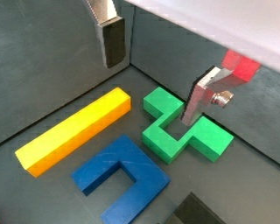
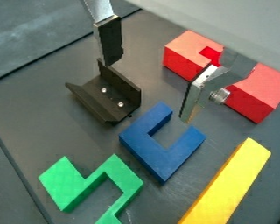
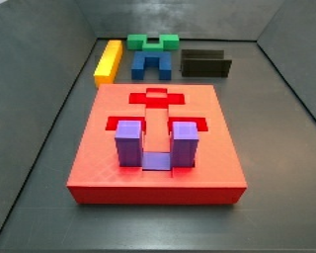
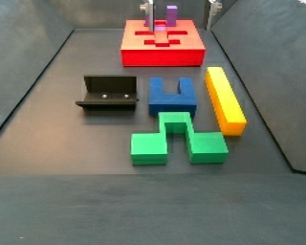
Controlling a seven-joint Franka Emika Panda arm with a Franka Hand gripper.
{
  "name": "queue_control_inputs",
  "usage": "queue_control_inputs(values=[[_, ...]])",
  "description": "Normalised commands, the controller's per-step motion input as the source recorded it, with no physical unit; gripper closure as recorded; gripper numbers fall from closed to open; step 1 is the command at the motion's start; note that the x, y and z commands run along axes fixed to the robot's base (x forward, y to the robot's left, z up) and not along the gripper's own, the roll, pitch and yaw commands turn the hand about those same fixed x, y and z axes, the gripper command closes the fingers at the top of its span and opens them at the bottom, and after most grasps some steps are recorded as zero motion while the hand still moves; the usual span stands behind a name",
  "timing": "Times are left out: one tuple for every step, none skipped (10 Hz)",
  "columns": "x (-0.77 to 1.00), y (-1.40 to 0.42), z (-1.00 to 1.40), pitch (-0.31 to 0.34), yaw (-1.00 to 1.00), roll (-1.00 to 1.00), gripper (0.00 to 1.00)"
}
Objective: Pick up the blue object. Move up. Place the blue object on the fixture. Regrasp the blue object. Move to above the board. Insert the blue object.
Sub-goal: Pick up the blue object.
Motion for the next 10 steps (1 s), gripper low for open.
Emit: queue_control_inputs(values=[[0.28,0.00,0.00,0.007,0.00,0.00,0.00],[0.65,-0.22,-0.02,0.027,-0.33,0.06,0.00],[0.59,-0.26,-0.06,0.000,-0.29,0.02,0.00],[0.63,-0.26,-0.04,0.000,-0.21,0.00,0.00],[0.59,-0.32,-0.07,0.000,-0.10,0.00,0.00],[0.47,-0.31,-0.18,-0.056,-0.08,-0.02,0.00],[0.21,-0.29,-0.39,-0.156,0.00,-0.03,0.00],[0.00,-0.32,-0.38,-0.170,0.05,-0.04,0.00],[0.03,-0.40,-0.27,-0.130,0.13,-0.04,0.00],[0.13,-0.50,-0.19,-0.076,0.22,-0.01,0.00]])
